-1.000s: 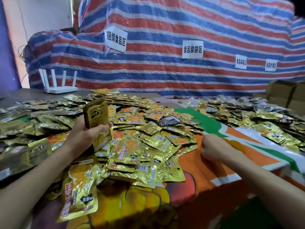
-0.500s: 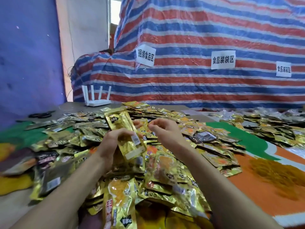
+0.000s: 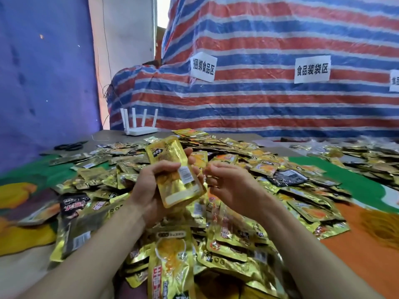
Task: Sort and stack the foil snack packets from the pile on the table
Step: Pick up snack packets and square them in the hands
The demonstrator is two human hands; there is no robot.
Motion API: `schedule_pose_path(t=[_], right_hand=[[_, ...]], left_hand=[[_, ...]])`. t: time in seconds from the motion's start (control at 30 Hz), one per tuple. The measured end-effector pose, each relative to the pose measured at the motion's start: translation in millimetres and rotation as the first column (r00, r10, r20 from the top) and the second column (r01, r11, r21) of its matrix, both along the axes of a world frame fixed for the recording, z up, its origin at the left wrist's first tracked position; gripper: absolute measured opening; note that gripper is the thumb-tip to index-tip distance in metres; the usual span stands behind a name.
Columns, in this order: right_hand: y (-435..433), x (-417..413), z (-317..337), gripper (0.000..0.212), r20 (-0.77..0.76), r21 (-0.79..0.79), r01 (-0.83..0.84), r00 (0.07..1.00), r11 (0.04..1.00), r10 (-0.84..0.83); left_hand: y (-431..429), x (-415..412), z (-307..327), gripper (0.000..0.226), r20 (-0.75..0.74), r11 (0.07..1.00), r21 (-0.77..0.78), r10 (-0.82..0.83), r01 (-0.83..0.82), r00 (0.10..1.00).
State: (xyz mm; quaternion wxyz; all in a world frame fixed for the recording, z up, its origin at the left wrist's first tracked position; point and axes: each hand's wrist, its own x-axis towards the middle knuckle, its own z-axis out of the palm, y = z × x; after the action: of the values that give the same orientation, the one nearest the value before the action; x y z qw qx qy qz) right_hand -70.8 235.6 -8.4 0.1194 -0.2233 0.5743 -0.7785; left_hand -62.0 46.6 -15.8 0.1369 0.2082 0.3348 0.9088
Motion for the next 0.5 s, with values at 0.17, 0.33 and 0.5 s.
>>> schedule_pose_path(t=[0.17, 0.33, 0.5], right_hand=[[7, 7, 9, 0.023, 0.019, -0.284, -0.106, 0.993, 0.953, 0.116], [14, 10, 13, 0.020, -0.034, -0.504, -0.115, 0.993, 0.856, 0.114], [12, 4, 7, 0.046, -0.028, -0.352, -0.058, 0.998, 0.934, 0.051]], left_hand=[[2, 1, 0, 0.038, 0.020, 0.994, 0.023, -0.110, 0.110, 0.994], [4, 1, 0, 0.040, 0.025, 0.988, -0.076, -0.133, 0.134, 0.991], [8, 6, 3, 0.040, 0.028, 0.962, -0.271, -0.028, 0.034, 0.999]])
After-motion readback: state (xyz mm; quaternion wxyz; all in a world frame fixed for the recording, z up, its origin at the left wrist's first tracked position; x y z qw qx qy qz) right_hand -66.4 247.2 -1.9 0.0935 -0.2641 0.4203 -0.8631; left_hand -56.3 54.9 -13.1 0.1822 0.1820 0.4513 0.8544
